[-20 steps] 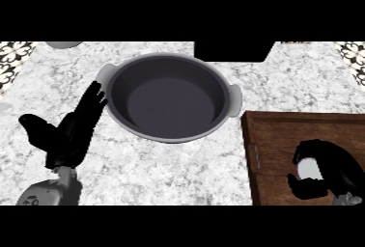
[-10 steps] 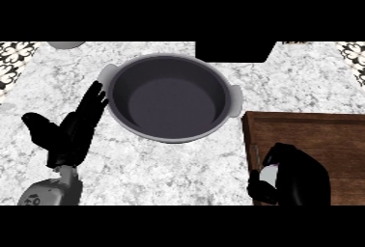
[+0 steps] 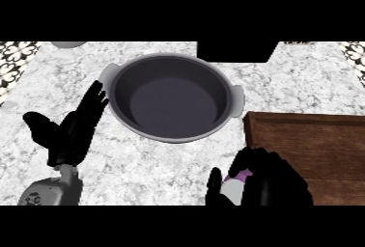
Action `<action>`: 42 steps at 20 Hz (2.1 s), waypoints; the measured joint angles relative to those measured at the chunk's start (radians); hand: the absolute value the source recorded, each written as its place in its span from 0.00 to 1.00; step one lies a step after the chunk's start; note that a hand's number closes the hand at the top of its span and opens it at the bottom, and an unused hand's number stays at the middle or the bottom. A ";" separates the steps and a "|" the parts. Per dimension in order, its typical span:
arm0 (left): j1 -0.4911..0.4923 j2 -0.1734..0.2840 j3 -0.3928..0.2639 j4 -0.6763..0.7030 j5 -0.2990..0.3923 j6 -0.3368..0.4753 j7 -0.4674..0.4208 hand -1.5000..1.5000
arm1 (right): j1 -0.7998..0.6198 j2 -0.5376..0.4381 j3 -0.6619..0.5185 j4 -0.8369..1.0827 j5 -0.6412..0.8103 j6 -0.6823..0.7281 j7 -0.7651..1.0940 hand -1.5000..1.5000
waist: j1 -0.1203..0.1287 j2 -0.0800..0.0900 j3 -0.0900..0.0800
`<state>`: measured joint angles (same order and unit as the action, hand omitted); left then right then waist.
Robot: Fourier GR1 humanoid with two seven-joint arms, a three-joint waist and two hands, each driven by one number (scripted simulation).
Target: Pick the can from the tray and place it in the pot
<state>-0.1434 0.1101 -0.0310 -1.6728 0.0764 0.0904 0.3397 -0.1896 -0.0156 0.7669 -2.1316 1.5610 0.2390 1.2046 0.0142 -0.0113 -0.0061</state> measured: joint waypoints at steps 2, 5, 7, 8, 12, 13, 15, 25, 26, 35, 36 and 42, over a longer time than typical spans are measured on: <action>-0.004 -0.001 -0.001 0.001 0.001 -0.002 0.000 0.50 | -0.077 -0.001 0.027 -0.010 0.016 0.013 0.005 1.00 | 0.004 0.001 0.000; -0.010 -0.003 -0.006 0.004 -0.004 -0.002 -0.002 0.50 | -0.184 -0.001 0.039 -0.002 0.017 0.023 0.011 1.00 | 0.011 0.002 0.000; -0.012 -0.013 -0.015 0.012 -0.012 0.003 -0.009 0.50 | -0.251 -0.001 0.020 0.010 -0.005 0.031 0.010 1.00 | 0.014 0.004 0.000; -0.019 -0.013 -0.014 0.016 -0.012 0.003 -0.007 0.50 | -0.281 -0.001 0.004 0.021 -0.016 0.031 0.010 1.00 | 0.016 0.005 0.000; -0.023 -0.014 -0.024 0.016 -0.011 -0.006 -0.004 0.50 | -0.390 0.000 -0.079 0.102 -0.084 0.025 0.012 1.00 | 0.034 0.010 0.000; -0.025 -0.016 -0.027 0.016 -0.013 -0.006 -0.003 0.50 | -0.415 0.000 -0.104 0.122 -0.105 0.021 0.014 1.00 | 0.038 0.011 0.000; -0.024 -0.018 -0.031 0.017 -0.012 -0.011 -0.005 0.50 | -0.466 0.000 -0.157 0.168 -0.143 0.016 0.015 1.00 | 0.044 0.012 0.001; -0.040 -0.030 -0.042 0.015 -0.016 -0.006 0.001 0.50 | -0.712 0.002 -0.359 0.500 -0.319 -0.042 0.019 1.00 | 0.054 0.018 0.003; -0.041 -0.030 -0.043 0.013 -0.018 -0.006 0.002 0.50 | -0.732 0.002 -0.365 0.545 -0.334 -0.054 0.018 1.00 | 0.056 0.018 0.003; -0.059 -0.034 -0.043 0.023 -0.023 -0.003 0.002 0.50 | -0.785 0.003 -0.474 0.780 -0.529 -0.182 -0.001 0.00 | 0.066 0.025 0.005; -0.059 -0.036 -0.044 0.022 -0.025 -0.001 0.001 0.50 | -0.780 0.003 -0.486 0.794 -0.552 -0.203 -0.004 0.00 | 0.066 0.025 0.005; -0.049 -0.026 -0.036 0.010 -0.015 -0.013 -0.001 0.50 | -0.781 0.005 -0.526 0.833 -0.614 -0.389 -0.042 0.00 | 0.070 0.023 0.006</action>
<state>-0.1926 0.0838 -0.0669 -1.6626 0.0618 0.0772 0.3384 -0.9708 -0.0107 0.2408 -1.2989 0.9468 -0.1503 1.1627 0.0842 0.0119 -0.0003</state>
